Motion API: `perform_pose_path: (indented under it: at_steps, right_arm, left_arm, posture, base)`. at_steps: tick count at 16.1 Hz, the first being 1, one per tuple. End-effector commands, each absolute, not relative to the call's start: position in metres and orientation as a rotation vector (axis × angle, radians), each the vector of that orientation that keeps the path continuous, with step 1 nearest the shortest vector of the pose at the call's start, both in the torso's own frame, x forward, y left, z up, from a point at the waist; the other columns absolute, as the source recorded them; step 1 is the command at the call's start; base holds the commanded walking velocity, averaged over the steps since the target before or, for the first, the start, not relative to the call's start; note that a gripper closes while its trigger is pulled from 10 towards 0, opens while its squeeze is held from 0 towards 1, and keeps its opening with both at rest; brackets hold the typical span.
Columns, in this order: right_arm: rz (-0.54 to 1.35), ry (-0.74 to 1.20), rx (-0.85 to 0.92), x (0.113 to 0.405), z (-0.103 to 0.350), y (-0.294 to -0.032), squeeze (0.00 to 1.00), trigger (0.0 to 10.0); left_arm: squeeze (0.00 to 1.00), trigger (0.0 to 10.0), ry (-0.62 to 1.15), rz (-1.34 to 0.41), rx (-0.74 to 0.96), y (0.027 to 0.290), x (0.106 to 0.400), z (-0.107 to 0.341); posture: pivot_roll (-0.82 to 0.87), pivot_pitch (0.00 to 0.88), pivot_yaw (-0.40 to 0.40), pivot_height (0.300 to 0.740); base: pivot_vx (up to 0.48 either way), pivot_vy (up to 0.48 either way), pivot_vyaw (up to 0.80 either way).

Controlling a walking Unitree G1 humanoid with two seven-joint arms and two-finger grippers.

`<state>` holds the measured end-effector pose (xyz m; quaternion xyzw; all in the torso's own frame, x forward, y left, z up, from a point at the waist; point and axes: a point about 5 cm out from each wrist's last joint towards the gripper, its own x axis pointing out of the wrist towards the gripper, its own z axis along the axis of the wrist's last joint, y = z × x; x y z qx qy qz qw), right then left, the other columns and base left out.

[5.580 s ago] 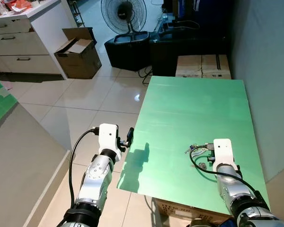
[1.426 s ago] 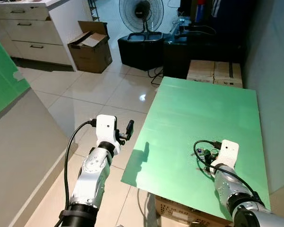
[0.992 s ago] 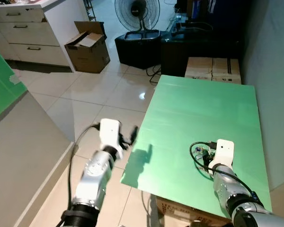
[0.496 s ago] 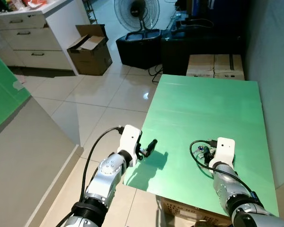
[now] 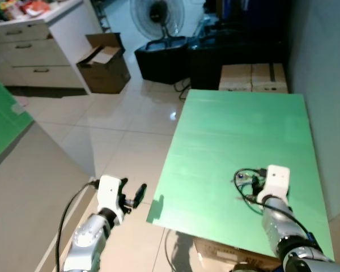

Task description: Hang keys on a hook

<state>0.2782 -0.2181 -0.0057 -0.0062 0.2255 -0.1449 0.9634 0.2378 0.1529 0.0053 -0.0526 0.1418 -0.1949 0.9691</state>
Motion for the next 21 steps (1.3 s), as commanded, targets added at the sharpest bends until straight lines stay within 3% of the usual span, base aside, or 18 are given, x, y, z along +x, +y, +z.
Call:
perform_pose_path:
  at_steps: [1,5,10,14,21]
  right_arm:
    - [-0.271,0.438,-0.024,0.28,-0.005,-0.207,0.0,10.0]
    - [-0.258,0.431,-0.022,0.283,-0.004,-0.198,0.0,10.0]
    - [-0.231,0.456,-0.002,0.283,-0.007,-0.185,0.0,10.0]
    - [-0.24,0.467,-0.013,0.278,-0.011,-0.189,0.0,10.0]
    - [-0.033,0.54,0.073,0.262,-0.024,-0.158,0.0,10.0]
  left_arm:
    - [0.0,10.0,0.249,-0.458,-0.09,0.138,0.246,0.014]
    - [0.0,10.0,0.241,-0.511,-0.106,0.127,0.248,0.015]
    - [0.0,10.0,0.255,-0.482,-0.098,0.135,0.257,0.013]
    - [0.0,10.0,0.372,-0.434,-0.089,0.145,0.25,-0.016]
    - [0.0,10.0,0.582,-0.331,-0.072,0.152,0.227,-0.049]
  posture:
    - [-0.3,0.016,0.255,0.74]
    - [-0.3,0.024,0.268,0.74]
    - [-0.28,0.029,0.273,0.74]
    - [-0.27,0.035,0.264,0.74]
    - [-0.27,0.034,0.252,0.74]
  base:
    - [0.0,0.0,0.0]
    - [0.0,0.0,0.0]
    - [0.0,0.0,0.0]
    - [0.0,0.0,0.0]
    - [0.0,0.0,0.0]
